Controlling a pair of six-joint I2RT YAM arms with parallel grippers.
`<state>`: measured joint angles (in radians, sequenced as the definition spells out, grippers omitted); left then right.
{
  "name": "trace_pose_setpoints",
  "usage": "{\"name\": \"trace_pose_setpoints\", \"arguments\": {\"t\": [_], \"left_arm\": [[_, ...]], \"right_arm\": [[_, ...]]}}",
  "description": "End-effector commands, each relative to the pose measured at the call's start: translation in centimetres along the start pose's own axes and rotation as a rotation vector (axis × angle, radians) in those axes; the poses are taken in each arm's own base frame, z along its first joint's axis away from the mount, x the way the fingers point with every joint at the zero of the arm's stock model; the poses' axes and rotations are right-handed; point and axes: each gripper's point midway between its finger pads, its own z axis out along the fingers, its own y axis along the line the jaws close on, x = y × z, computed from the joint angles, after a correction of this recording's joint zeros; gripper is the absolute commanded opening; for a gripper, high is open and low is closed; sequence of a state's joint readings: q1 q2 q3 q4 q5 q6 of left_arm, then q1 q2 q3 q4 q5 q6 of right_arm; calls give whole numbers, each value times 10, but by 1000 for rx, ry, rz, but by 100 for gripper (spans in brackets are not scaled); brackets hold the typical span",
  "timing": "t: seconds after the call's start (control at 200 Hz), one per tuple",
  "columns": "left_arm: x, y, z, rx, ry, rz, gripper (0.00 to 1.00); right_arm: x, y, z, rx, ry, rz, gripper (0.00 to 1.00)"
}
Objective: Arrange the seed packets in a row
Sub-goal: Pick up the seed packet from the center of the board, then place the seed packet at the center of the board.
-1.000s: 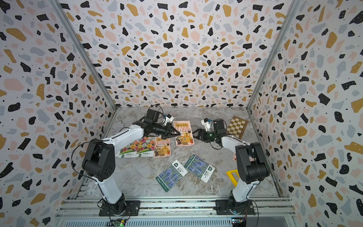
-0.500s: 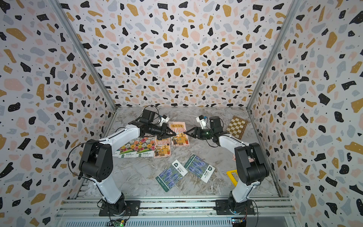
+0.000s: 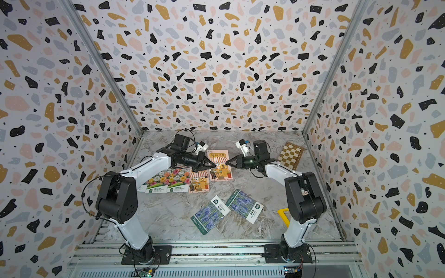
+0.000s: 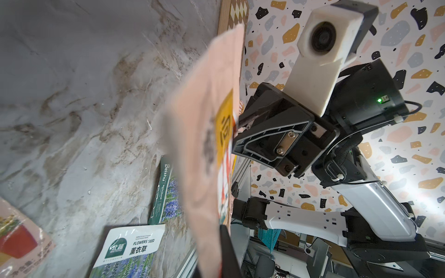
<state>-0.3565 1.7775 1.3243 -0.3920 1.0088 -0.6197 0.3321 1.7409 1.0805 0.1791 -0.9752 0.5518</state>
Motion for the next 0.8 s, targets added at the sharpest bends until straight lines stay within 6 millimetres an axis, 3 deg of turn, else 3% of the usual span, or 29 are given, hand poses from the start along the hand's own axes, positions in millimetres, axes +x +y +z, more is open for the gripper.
{"name": "trace_pose_setpoints", "arguments": {"t": [0.0, 0.135, 0.315, 0.531, 0.796], "left_arm": [[5, -2, -7, -49, -6, 40, 9], [-1, 27, -23, -244, -97, 18, 53], [-5, 74, -69, -465, -261, -49, 81], [5, 105, -123, -630, -397, -62, 97], [16, 114, -142, -672, -423, -55, 99]], "right_arm": [[-9, 9, -5, 4, -26, -51, 0], [-6, 1, -2, 55, -38, -42, 0], [6, -3, 19, 123, -33, -15, 0], [19, -9, 49, 148, -38, 88, 0], [25, -34, 63, 179, -6, 185, 0]]}}
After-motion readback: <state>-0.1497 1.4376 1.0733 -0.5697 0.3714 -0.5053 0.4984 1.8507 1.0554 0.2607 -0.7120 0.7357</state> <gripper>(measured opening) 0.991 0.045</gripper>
